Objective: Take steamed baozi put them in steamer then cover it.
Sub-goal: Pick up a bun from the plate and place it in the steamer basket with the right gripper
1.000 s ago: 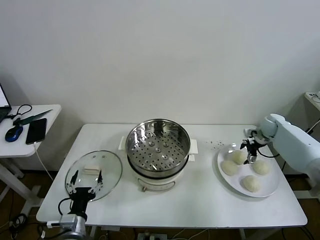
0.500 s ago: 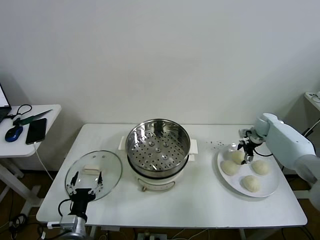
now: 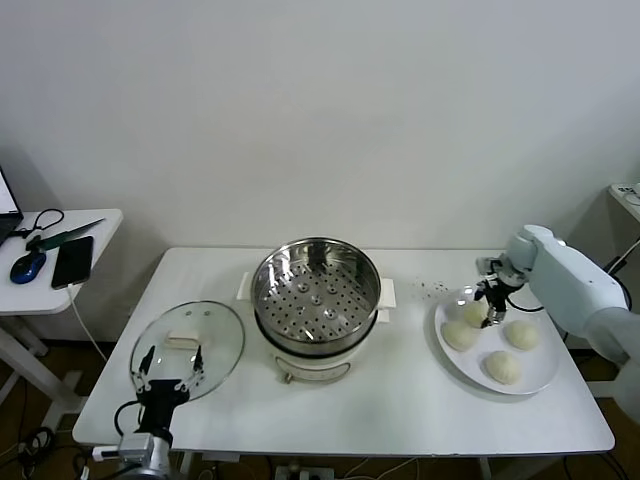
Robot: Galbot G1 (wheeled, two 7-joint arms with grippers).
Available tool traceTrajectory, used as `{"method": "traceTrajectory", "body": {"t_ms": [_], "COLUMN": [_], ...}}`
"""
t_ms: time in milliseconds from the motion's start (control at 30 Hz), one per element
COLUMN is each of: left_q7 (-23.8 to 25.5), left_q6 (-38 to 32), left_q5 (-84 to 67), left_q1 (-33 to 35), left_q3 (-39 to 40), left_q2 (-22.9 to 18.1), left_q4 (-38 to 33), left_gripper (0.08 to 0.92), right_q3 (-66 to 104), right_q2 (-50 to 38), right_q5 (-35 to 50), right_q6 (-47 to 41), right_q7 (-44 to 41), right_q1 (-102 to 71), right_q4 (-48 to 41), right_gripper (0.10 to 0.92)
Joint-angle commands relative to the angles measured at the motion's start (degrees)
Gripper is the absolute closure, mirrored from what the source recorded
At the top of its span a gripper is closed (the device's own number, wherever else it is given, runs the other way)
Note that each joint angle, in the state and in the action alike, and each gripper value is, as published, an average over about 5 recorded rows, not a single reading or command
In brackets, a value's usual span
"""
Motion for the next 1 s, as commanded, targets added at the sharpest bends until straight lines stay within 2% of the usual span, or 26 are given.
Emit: {"method": "traceTrajectory", "body": {"t_ms": [33, 267, 600, 1000], "left_q7": [0.0, 0.01, 0.44, 0.49], "left_q6": [0.02, 0.17, 0.66, 0.47], "left_q5": [-0.03, -0.04, 0.04, 0.21], "left_q1": [0.02, 0.17, 0.81, 1.71], "left_q3": [-0.02, -0.08, 0.35, 0.57], "left_q2": [-0.01, 0.07, 0.04, 0.05], "left_q4": [-0.16, -0.62, -1.3, -1.51], "left_gripper": [0.177, 0.177, 0.177, 0.177], "right_q3": [-5.03, -16.76, -20.82, -18.44], "right_q2": [-2.57, -1.22, 9.6, 21.13], "right_q5": [2.92, 8.28, 9.61, -6.37], "right_q6": [1.58, 7.39, 16.62, 27.39], "right_q7": [-1.56, -4.63, -6.95, -4.22], "right_q1": [4.31, 19.03, 30.99, 28.94], "right_q4": [6.82, 13.57, 19.36, 29.19], "right_gripper": [0.321, 0.317, 0.315, 0.313]}}
